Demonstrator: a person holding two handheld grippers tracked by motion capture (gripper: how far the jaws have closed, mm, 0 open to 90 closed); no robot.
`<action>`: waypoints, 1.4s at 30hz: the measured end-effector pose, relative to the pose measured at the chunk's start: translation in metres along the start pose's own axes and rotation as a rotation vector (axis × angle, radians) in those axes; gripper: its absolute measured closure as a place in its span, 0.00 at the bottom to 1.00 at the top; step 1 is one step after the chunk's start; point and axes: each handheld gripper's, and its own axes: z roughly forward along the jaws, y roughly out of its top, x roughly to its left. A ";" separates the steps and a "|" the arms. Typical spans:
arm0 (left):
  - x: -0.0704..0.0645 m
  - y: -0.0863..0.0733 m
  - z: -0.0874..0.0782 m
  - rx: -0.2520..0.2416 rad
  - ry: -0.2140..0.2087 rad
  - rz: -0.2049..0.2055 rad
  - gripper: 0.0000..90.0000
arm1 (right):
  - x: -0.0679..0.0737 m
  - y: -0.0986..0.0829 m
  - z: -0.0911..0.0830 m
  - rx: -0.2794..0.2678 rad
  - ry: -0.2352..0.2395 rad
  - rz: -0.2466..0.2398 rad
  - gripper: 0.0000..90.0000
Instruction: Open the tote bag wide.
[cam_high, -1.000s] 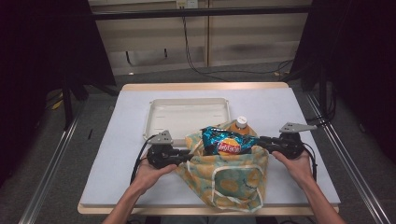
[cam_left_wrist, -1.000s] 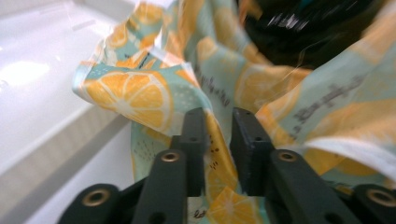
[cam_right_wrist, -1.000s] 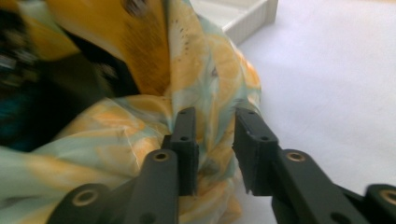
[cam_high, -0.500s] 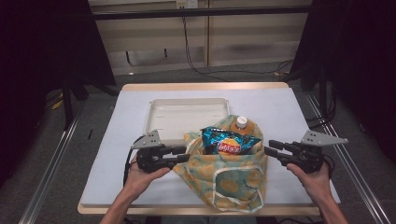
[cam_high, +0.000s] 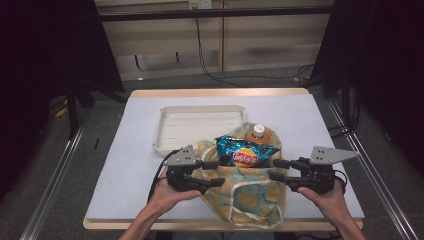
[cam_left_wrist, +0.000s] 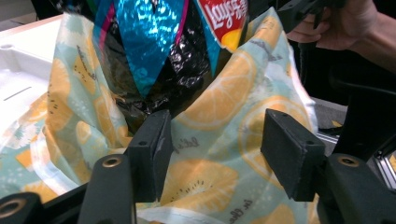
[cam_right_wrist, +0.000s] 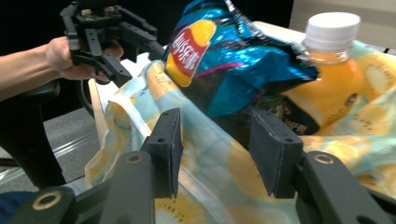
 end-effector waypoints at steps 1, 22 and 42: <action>0.000 0.000 0.001 0.005 -0.003 0.006 0.43 | 0.002 -0.002 0.004 0.025 0.028 -0.007 0.66; -0.010 -0.014 0.006 0.089 0.038 0.057 0.81 | 0.039 -0.017 -0.008 -0.010 0.085 -0.013 1.00; -0.020 -0.052 0.000 0.235 -0.016 0.024 1.00 | 0.039 -0.051 0.017 0.129 0.110 0.013 0.92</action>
